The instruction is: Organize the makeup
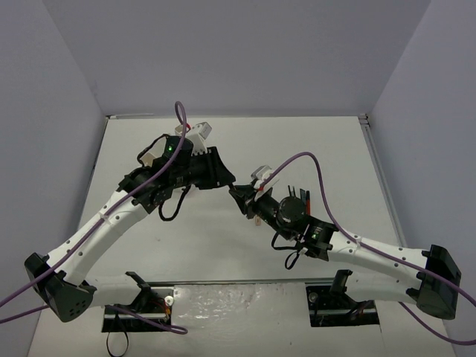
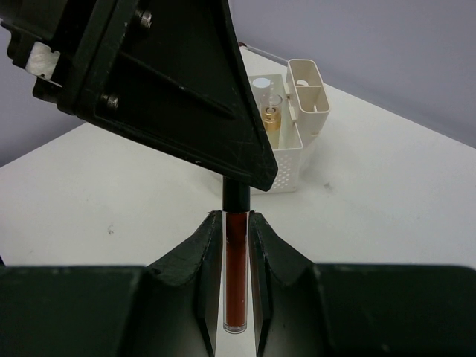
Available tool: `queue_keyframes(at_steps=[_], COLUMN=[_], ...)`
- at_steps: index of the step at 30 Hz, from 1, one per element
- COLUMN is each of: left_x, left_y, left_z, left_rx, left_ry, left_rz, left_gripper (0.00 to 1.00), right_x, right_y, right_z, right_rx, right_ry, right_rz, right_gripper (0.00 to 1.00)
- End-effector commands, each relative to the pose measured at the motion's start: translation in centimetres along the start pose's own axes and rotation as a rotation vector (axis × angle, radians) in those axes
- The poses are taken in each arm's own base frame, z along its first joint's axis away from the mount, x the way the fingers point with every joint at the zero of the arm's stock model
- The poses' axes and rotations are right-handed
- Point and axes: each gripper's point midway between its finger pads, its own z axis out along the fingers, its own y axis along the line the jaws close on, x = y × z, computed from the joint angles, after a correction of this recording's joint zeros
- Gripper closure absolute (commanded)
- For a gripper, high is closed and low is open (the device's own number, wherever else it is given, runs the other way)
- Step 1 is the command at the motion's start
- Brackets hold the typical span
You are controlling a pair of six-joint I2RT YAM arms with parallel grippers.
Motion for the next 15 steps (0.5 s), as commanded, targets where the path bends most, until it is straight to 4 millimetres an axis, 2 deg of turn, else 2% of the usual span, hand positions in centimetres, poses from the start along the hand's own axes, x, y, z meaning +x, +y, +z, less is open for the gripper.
queue_keyframes(at_steps=[1, 4, 6, 9, 12, 15], left_x=[-1.8, -1.8, -2.1, -2.7, -3.4, -4.8], left_y=[-2.5, -2.4, -2.3, -2.1, -0.7, 0.6], left_z=[-0.3, -0.3, -0.6, -0.9, -1.1, -1.5], left_rx=[0.083, 0.080, 0.068, 0.051, -0.031, -0.110], left_ry=[-0.065, -0.069, -0.082, -0.110, -0.141, -0.191], left_rz=[0.007, 0.012, 0.020, 0.036, 0.076, 0.138], left_gripper=[0.81, 0.98, 1.00, 1.00, 1.00, 1.00], right_x=[-5.5, -5.4, -5.6, -5.6, -5.5, -5.1], right_y=[0.4, 0.4, 0.3, 0.2, -0.1, -0.7], right_z=[0.7, 0.9, 0.9, 1.0, 1.2, 1.1], right_rx=[-0.006, -0.005, 0.001, 0.013, 0.033, 0.064], right_ry=[-0.164, -0.163, -0.168, -0.158, -0.135, -0.109], right_rz=[0.034, 0.034, 0.034, 0.032, 0.029, 0.033], right_gripper=[1.00, 0.97, 0.92, 0.67, 0.39, 0.21])
